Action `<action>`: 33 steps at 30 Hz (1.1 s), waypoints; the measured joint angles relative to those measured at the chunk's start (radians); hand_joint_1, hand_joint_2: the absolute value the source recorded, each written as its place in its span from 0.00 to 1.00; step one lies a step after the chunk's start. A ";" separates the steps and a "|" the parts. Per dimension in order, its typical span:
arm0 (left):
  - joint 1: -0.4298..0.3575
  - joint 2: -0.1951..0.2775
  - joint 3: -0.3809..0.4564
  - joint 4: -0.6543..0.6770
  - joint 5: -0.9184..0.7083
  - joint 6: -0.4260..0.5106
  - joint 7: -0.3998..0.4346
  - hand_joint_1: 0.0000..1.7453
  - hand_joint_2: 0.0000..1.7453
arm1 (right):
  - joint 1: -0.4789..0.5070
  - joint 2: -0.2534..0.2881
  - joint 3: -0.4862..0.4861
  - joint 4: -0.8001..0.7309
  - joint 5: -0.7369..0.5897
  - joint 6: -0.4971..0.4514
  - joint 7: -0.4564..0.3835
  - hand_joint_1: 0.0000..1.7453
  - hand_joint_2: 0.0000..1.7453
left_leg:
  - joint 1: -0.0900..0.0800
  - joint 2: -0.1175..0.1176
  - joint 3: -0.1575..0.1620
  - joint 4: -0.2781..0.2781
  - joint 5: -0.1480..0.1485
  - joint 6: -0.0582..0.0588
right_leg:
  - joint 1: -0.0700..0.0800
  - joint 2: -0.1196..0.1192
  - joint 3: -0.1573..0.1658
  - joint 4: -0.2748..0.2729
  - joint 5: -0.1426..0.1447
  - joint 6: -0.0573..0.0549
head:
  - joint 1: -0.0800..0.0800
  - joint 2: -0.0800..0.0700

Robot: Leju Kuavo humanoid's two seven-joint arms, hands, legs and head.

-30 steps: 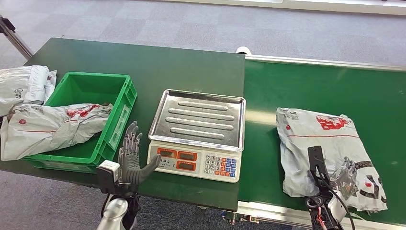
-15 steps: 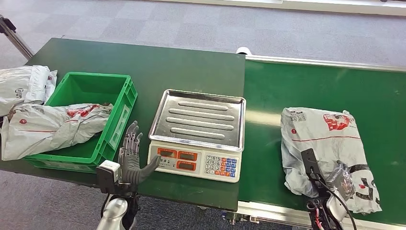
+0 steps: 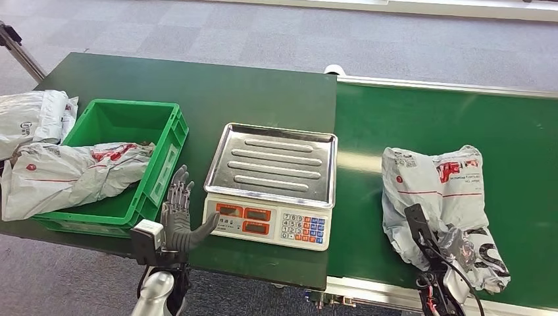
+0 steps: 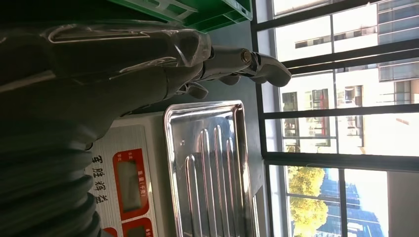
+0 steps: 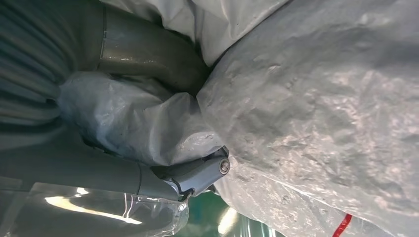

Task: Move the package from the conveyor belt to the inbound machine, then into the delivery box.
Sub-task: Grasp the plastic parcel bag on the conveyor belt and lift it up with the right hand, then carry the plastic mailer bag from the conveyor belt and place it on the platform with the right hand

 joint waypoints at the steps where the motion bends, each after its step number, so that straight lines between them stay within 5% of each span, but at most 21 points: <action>1: 0.000 0.000 0.001 0.000 -0.001 0.000 0.000 0.00 1.00 | 0.000 0.003 -0.006 -0.003 -0.005 -0.003 -0.019 1.00 1.00 | 0.000 0.000 0.000 0.000 0.000 0.000 | 0.000 0.000 0.000 0.000 0.000 0.000 | 0.000 0.000; 9: 0.003 0.000 0.004 -0.001 -0.001 0.001 0.000 0.00 1.00 | 0.021 0.041 -0.052 -0.090 -0.123 -0.049 -0.231 1.00 1.00 | 0.000 0.000 0.000 0.000 0.000 0.000 | 0.000 0.000 0.000 0.000 0.000 0.000 | 0.000 0.000; 15: 0.002 0.000 0.005 -0.005 0.009 0.005 0.000 0.00 1.00 | 0.094 0.102 -0.057 -0.330 -0.273 -0.144 -0.454 0.97 1.00 | 0.000 0.000 -0.001 0.000 0.000 0.000 | 0.000 0.000 0.000 0.000 0.000 0.000 | 0.000 0.000; 20: -0.011 -0.001 0.004 -0.007 0.025 0.015 0.000 0.00 1.00 | 0.153 0.152 -0.024 -0.538 -0.288 -0.209 -0.528 0.93 1.00 | 0.000 0.001 -0.001 0.000 0.000 0.000 | 0.000 0.000 -0.001 0.000 0.000 0.000 | 0.000 0.000; 25: -0.022 -0.004 0.004 -0.010 0.039 0.020 0.000 0.00 1.00 | 0.179 0.185 0.035 -0.682 -0.285 -0.216 -0.556 0.73 1.00 | 0.000 0.001 0.000 0.000 0.000 0.000 | 0.000 0.000 0.000 0.000 0.000 0.000 | 0.000 0.000; 33: -0.035 -0.006 0.004 -0.024 0.051 0.038 0.000 0.00 1.00 | 0.164 0.199 0.167 -0.791 -0.261 -0.213 -0.550 0.73 1.00 | 0.000 0.001 0.000 0.000 0.000 0.000 | 0.000 0.000 0.000 0.000 0.000 0.000 | 0.000 0.000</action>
